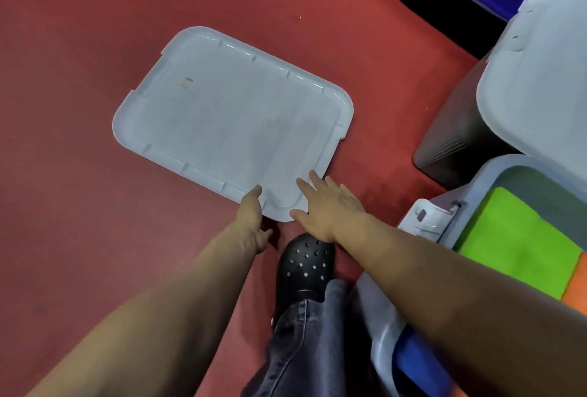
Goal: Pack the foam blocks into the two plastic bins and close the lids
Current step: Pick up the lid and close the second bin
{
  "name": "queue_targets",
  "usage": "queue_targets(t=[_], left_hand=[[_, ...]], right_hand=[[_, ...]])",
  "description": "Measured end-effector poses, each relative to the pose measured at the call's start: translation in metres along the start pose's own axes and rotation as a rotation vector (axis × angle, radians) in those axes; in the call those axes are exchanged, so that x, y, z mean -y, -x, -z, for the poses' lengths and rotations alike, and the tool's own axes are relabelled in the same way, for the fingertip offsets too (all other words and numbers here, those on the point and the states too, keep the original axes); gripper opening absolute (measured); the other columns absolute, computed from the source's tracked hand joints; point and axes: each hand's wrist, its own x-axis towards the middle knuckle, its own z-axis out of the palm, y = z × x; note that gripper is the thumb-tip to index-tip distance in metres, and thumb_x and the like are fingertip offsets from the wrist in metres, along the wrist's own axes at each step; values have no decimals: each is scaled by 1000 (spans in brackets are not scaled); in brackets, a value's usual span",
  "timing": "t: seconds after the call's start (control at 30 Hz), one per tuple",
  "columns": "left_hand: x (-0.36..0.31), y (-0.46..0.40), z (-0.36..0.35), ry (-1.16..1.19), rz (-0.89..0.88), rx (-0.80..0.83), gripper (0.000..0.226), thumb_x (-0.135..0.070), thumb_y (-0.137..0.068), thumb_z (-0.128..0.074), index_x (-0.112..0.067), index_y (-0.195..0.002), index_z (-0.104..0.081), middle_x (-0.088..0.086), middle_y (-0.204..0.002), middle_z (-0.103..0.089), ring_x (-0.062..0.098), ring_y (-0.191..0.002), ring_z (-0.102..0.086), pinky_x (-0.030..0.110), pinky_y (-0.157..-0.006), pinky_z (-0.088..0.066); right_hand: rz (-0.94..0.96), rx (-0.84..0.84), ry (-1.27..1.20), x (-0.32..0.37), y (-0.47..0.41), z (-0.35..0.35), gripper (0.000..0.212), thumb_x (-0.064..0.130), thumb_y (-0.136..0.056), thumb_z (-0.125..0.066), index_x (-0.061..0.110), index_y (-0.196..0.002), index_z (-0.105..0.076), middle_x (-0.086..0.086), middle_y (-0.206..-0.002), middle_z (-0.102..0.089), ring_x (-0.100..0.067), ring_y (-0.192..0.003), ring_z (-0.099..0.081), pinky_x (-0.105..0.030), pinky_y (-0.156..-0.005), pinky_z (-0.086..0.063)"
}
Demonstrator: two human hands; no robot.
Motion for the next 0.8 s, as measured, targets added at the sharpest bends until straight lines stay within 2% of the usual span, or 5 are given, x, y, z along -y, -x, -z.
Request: queue_targets(t=[0.13,0.37,0.5,0.63,0.8], left_hand=[[-6,1,0,138,-12,29,67,-53,-95,-55,-7,-143,-49,10,-135,-60,27,-130,-54,40,-100,-41],[-3,1,-9,241,-125,145,55,-61,-99,-44,-13,-118,-63,12,-117,-70,26,-112,-68,41,-104,-52],[-14,29,-17,189,-218,200,46,-61,-100,-43,-23,-119,-61,11,-113,-72,22,-103,-70,37,-94,-55],[-28,67,-23,133,-334,218,47,-65,-99,-39,-28,-123,-57,8,-115,-71,20,-107,-70,34,-86,-54],[-51,129,-39,29,-499,316,59,-69,-96,-42,-29,-135,-61,-2,-129,-66,11,-114,-67,37,-105,-50]], right_hand=[[23,9,-17,5,-3,0,73,60,-102,-33,31,-162,-2,4,-170,7,-27,-156,-1,-45,-127,-5],[74,-47,-124,9,-7,12,64,57,-103,-35,26,-159,-29,3,-167,-23,-25,-155,-14,-42,-125,-11],[100,-262,-174,4,11,23,47,55,-99,-50,18,-127,-59,2,-134,-59,-22,-128,-51,-38,-110,-34],[65,-461,-304,4,34,44,50,61,-92,-59,21,-122,-59,5,-124,-63,-22,-116,-56,-33,-101,-39],[-98,-656,-607,10,78,100,41,59,-87,-68,25,-109,-64,9,-111,-69,-16,-101,-61,-31,-81,-43]])
